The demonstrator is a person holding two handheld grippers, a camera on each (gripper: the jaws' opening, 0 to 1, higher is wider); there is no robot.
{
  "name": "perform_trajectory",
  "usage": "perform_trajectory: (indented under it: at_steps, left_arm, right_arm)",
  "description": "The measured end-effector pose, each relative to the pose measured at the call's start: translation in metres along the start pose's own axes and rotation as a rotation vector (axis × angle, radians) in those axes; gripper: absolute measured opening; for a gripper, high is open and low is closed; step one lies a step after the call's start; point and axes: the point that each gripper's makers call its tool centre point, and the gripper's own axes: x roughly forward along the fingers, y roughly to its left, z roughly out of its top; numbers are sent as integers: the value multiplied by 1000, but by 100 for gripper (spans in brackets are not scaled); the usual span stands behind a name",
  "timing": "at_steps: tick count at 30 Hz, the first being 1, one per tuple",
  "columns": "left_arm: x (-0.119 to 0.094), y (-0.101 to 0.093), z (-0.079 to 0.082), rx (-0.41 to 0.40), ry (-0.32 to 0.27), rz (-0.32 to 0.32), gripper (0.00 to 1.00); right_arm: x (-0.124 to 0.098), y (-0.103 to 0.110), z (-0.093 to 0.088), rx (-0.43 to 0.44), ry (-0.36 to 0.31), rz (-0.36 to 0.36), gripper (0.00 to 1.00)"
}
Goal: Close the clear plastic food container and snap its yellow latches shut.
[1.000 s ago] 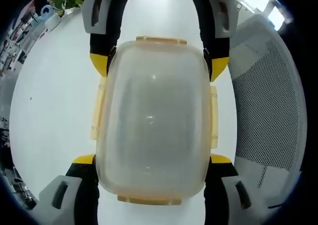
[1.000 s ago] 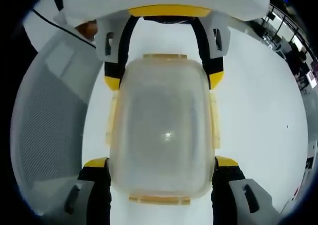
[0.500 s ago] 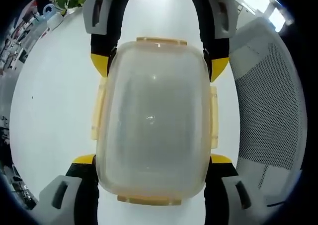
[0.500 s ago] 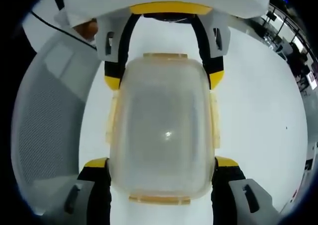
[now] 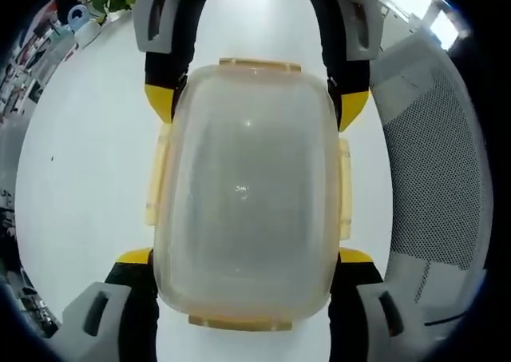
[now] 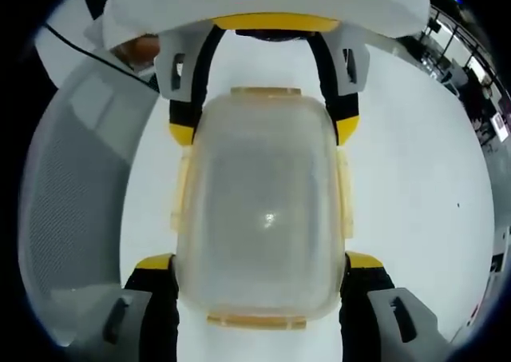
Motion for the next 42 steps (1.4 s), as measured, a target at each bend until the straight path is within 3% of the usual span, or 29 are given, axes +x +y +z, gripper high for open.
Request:
perform_trajectory:
  at_steps: [42]
  left_arm:
    - [4, 47, 7, -4, -13, -2, 91]
  right_arm:
    - [-3, -47, -5, 5, 12, -5, 84]
